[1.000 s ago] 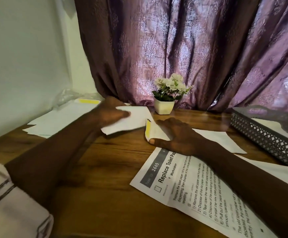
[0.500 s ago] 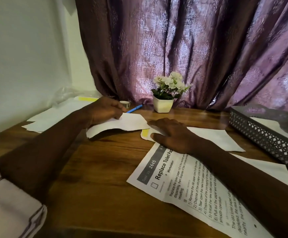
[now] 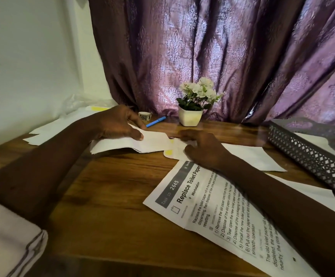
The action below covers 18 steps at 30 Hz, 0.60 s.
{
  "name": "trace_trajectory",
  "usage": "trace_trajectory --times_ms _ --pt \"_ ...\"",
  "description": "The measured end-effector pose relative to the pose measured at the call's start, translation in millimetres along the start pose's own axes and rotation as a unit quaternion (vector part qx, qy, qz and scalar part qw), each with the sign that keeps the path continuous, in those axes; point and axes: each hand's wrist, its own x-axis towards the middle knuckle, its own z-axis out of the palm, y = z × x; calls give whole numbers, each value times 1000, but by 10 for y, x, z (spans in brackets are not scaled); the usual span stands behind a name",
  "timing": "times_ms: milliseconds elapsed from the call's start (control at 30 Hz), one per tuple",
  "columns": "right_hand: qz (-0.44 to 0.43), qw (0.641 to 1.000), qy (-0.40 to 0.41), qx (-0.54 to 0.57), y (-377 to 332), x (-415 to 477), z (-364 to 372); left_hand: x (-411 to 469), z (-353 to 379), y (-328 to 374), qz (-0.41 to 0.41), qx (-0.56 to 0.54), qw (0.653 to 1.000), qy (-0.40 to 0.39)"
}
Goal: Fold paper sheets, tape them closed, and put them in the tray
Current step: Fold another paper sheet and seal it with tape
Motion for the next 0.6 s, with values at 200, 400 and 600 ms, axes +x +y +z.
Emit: trace_trajectory --times_ms 200,400,600 --pt "5 988 -39 -150 -63 -5 42 -13 108 -4 2 86 996 2" --pt "65 992 -48 -102 -146 73 23 39 358 88 -28 143 988 44" --pt "62 995 38 -65 -82 -43 -20 72 330 53 -35 77 995 60"
